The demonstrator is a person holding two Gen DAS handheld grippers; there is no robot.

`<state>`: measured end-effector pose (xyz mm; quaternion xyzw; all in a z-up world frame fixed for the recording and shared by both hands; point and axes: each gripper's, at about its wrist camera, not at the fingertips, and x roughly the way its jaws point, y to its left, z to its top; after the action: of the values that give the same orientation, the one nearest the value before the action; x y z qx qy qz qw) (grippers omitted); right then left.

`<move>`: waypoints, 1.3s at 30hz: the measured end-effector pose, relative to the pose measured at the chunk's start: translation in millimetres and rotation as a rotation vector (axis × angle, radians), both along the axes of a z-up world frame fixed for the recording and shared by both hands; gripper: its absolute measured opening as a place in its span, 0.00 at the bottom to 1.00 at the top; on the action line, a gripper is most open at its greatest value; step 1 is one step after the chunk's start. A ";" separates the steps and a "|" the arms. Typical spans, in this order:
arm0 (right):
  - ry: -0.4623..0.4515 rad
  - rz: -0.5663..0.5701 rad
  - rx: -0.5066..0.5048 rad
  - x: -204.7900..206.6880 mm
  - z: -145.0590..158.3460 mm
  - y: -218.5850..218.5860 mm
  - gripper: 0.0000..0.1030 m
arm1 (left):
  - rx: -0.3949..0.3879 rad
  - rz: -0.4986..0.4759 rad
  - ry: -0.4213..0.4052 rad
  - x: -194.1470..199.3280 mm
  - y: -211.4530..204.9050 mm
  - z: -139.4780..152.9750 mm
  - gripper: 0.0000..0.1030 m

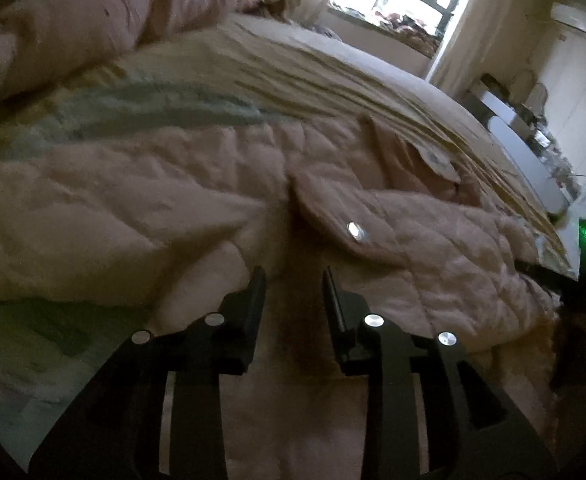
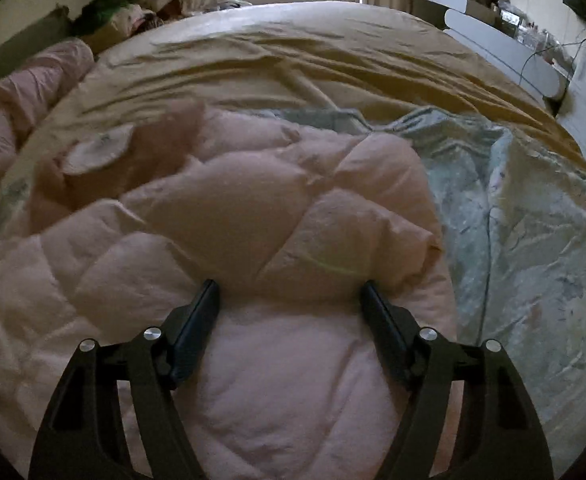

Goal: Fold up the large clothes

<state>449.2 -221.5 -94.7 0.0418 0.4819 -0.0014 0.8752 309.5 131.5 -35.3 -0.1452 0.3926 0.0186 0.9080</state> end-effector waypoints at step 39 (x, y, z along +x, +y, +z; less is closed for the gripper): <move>-0.080 0.094 0.218 -103.2 36.4 19.3 0.87 | -0.113 -0.217 0.085 7.5 -62.3 -17.2 0.64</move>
<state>346.0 -202.2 -58.3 0.1139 0.4452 0.0938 0.8832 317.0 69.2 -52.5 -0.1516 0.4446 -0.0958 0.8776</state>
